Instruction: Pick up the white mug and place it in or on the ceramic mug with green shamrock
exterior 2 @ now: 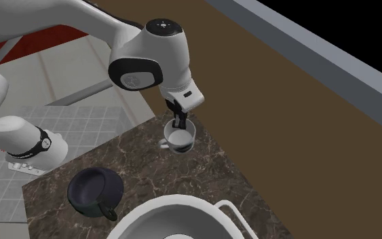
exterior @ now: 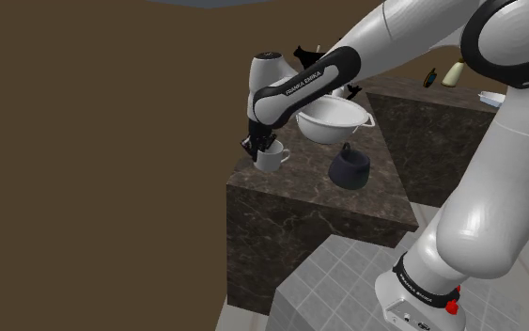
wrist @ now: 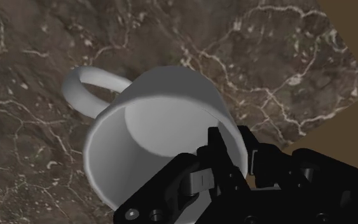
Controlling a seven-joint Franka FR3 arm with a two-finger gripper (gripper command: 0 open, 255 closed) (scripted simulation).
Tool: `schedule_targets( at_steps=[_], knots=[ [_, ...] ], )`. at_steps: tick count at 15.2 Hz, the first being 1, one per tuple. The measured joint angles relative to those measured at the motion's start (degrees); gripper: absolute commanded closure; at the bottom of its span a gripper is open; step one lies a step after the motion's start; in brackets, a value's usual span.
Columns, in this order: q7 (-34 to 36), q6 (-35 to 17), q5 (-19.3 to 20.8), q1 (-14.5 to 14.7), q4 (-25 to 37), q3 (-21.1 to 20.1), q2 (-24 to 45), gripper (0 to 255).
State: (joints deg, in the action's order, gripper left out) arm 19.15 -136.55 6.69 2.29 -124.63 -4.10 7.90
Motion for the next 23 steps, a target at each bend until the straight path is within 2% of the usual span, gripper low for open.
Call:
schedule_targets(
  at_steps=[8, 23],
  knots=[
    [0.01, 0.36, -0.05, 0.04, 0.17, -0.04, -0.19, 255],
    [-1.51, 10.71, -1.49, -0.01, 5.03, -0.26, -5.78, 255]
  ],
)
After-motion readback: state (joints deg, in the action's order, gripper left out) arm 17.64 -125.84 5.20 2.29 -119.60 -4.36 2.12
